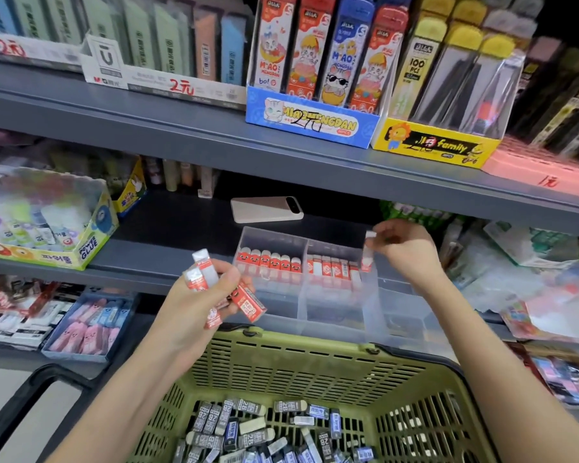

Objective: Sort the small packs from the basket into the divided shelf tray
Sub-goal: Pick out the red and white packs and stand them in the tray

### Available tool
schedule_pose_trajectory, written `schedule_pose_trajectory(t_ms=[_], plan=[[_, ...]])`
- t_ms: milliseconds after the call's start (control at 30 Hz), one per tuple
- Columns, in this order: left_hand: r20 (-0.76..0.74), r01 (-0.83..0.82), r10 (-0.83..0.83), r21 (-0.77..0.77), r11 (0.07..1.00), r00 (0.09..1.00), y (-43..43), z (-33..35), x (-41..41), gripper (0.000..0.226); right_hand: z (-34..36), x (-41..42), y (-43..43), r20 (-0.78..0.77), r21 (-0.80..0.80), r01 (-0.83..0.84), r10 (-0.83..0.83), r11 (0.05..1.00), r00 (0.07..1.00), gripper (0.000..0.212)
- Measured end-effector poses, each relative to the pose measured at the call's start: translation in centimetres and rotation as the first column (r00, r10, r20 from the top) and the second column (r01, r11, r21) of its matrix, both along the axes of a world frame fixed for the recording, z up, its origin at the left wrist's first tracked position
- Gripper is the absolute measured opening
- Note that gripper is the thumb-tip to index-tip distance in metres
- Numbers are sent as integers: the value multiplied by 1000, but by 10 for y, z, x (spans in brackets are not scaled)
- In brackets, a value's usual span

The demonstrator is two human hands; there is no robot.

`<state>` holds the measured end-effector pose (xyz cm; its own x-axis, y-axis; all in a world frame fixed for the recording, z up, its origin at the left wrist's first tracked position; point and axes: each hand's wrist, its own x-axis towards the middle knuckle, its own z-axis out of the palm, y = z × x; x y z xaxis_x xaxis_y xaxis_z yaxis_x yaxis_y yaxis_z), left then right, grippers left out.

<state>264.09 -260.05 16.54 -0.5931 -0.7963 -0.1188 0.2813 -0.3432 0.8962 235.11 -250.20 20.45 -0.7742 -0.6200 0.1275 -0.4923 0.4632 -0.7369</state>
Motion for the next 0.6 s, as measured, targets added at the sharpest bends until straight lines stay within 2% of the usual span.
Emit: schedule_pose_trajectory(t_ms=[100,200,267,367,500,600], plan=[[11,24,-24,3,1000,1000,4,1,-4,7,2,3,4,-163,136,-98,120,986,979,17],[40,59,-58,-21,998,998,8,4,-9,5,6,7,0,-342,278,-179,271,944,900,20],[49,86,-83,-65,994,995,10,7,-14,7,6,10,-4,-404,390,-208,369,897,837,20],[50,133,-128,-124,983,991,12,15,-23,14,2,12,-8,-417,458,-197,406,867,813,20],[43,136,-132,-113,984,990,11,18,-30,16,5,-2,-6,-306,476,-147,320,867,897,17],[59,134,-128,-113,984,990,9,16,-32,17,1,-11,-1,-307,625,-143,410,767,859,18]])
